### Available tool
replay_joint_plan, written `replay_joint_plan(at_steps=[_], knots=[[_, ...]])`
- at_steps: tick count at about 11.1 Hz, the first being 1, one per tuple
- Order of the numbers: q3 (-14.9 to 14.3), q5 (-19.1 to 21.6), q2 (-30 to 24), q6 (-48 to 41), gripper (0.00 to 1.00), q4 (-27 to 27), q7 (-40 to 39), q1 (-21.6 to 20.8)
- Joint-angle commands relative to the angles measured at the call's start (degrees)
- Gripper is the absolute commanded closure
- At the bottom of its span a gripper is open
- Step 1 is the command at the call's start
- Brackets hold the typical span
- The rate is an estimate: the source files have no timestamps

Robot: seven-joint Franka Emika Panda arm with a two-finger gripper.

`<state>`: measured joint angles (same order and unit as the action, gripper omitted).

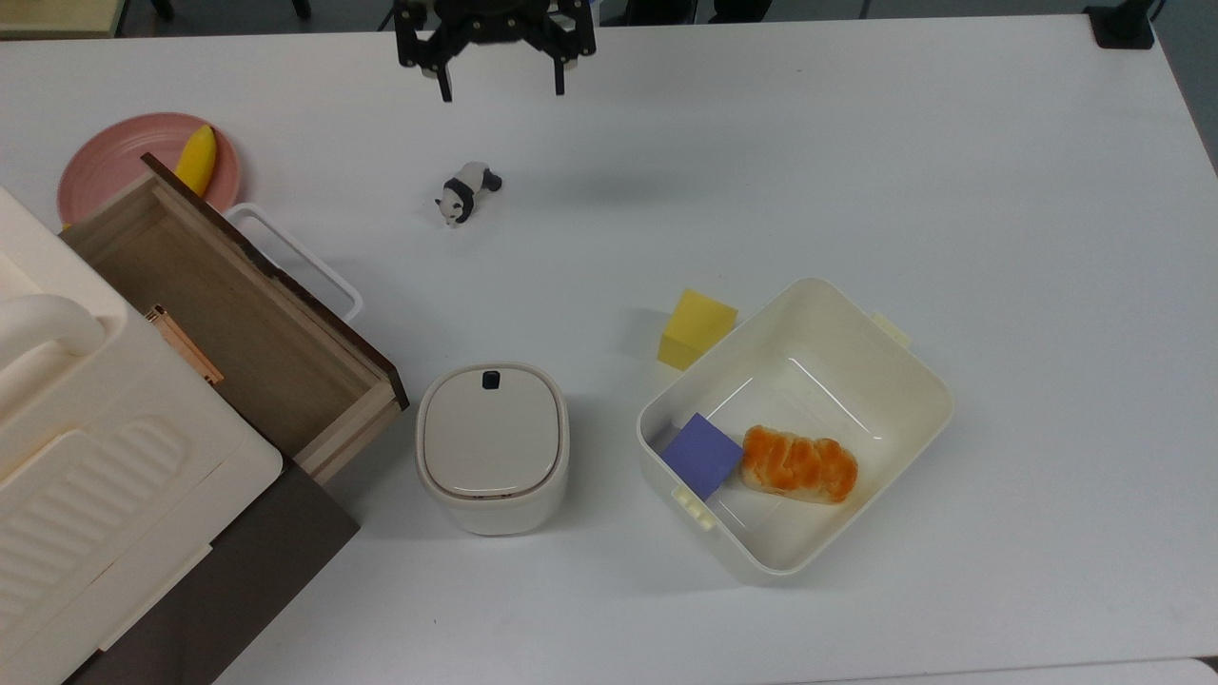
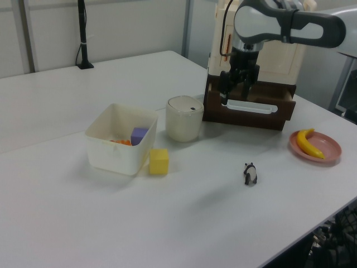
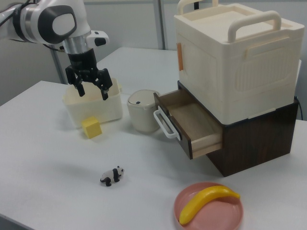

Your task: Slide open the drawer

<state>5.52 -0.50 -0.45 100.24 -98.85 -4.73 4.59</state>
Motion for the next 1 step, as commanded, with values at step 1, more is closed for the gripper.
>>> replay_joint_plan(at_steps=[1], knots=[[-0.77, 1.46, -2.46, -5.04, 0.0, 0.93, 1.21, 0.07]])
